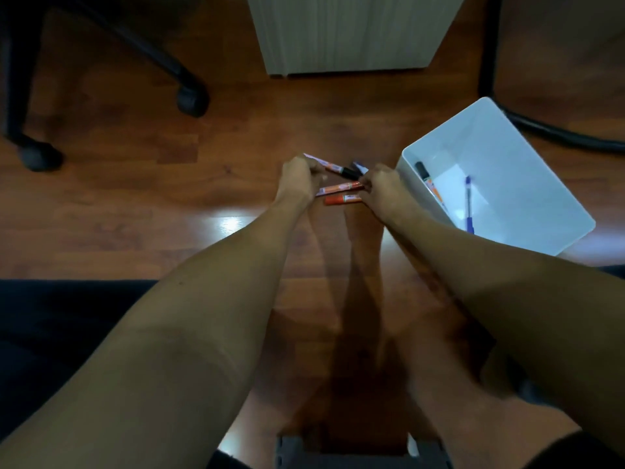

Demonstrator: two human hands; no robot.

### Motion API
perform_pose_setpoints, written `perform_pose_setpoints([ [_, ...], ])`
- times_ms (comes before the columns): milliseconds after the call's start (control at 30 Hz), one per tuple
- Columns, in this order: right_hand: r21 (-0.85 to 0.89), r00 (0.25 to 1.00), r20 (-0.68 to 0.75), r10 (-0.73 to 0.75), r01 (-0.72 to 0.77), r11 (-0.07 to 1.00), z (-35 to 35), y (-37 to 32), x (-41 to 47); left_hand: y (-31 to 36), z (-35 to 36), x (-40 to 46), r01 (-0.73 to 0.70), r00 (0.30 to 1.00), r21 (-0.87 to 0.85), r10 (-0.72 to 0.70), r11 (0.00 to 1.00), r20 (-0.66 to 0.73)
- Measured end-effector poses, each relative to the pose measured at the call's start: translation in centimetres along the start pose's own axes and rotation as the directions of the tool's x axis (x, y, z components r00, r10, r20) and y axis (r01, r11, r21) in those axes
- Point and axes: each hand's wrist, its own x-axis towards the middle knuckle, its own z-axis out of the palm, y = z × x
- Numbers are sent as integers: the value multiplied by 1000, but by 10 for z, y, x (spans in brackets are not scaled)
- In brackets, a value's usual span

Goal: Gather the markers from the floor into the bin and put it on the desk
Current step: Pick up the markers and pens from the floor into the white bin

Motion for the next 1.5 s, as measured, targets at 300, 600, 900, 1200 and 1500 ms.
perform_pose_setpoints([
  [300,-19,991,126,51,-49,999,28,29,1,-13,26,7,-100,980,209,61,973,188],
  [600,83,997,71,15,-21,996,10,21,-28,-22,11,-19,14,996,120,-25,993,91],
  [900,191,991,-101,89,-68,979,-46,-7,-62,5,-46,-42,-28,998,26,30,999,-60],
  [1200,210,954,-260,149,-95,973,-119,19,-95,87,-52,-64,-175,983,50,177,983,-46],
  [1500,257,904,-316,288,-210,943,-146,92,-128,167,4,-68,-355,934,105,347,929,89],
])
